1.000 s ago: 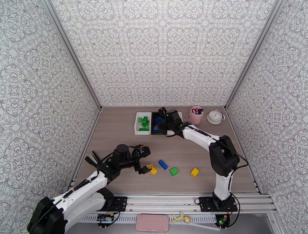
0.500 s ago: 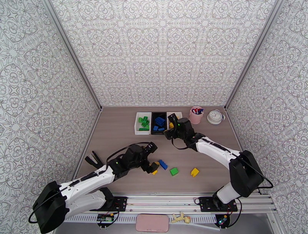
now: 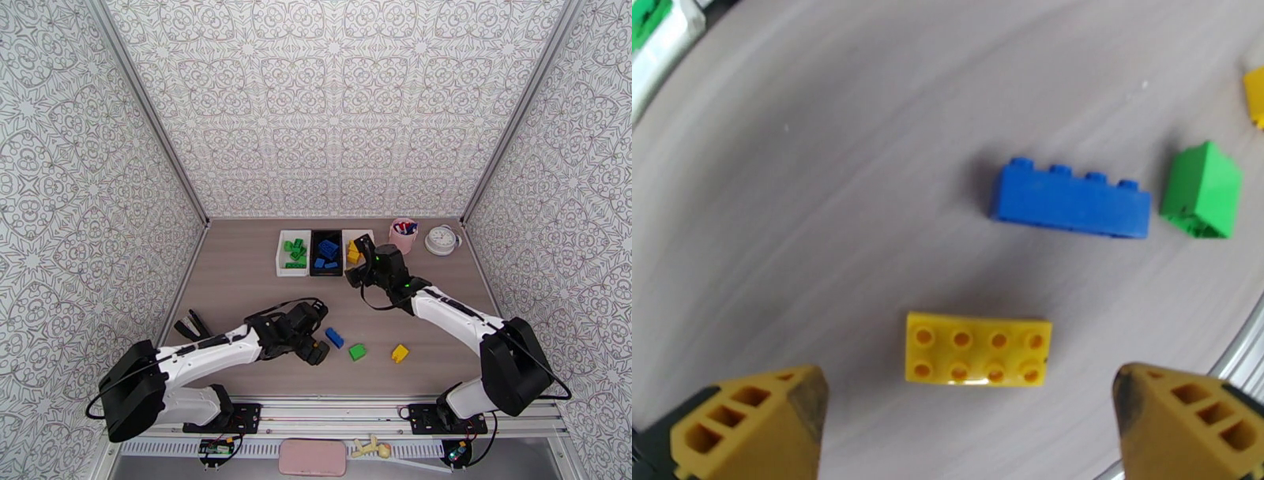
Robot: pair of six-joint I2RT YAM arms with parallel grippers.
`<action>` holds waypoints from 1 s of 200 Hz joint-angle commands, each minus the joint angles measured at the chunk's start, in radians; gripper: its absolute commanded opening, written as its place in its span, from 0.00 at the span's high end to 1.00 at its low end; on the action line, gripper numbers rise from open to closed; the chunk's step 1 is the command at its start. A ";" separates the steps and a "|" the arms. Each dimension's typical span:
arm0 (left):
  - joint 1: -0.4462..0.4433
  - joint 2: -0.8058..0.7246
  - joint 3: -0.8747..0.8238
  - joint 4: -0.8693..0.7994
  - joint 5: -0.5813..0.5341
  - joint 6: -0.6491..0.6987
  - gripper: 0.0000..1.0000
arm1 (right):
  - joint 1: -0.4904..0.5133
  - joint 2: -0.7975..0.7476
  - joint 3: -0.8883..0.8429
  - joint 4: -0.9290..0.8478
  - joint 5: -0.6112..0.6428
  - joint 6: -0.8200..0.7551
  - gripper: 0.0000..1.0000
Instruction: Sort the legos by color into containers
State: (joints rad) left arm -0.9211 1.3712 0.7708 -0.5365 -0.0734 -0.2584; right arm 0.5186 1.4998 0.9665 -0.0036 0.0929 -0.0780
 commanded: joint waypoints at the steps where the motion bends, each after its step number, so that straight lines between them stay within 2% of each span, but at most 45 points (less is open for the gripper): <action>1: -0.008 0.067 0.065 -0.111 0.021 0.019 0.00 | -0.009 -0.026 -0.021 0.008 -0.009 0.004 0.00; 40: -0.015 0.172 0.115 -0.161 0.047 0.037 0.01 | -0.015 -0.023 -0.025 0.010 -0.012 0.006 0.01; 101: -0.019 0.278 0.152 -0.106 0.071 0.015 0.05 | -0.019 -0.024 -0.030 0.014 -0.013 0.013 0.00; 155: -0.019 0.314 0.153 -0.115 0.066 0.010 0.15 | -0.024 -0.029 -0.039 0.008 -0.009 0.014 0.00; 200: -0.019 0.325 0.157 -0.118 0.058 0.002 0.30 | -0.028 -0.027 -0.042 0.011 -0.013 0.020 0.01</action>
State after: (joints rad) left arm -0.9325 1.6611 0.9218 -0.6655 -0.0395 -0.2470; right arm 0.5018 1.4933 0.9363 -0.0036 0.0925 -0.0750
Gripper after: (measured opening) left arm 0.726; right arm 0.994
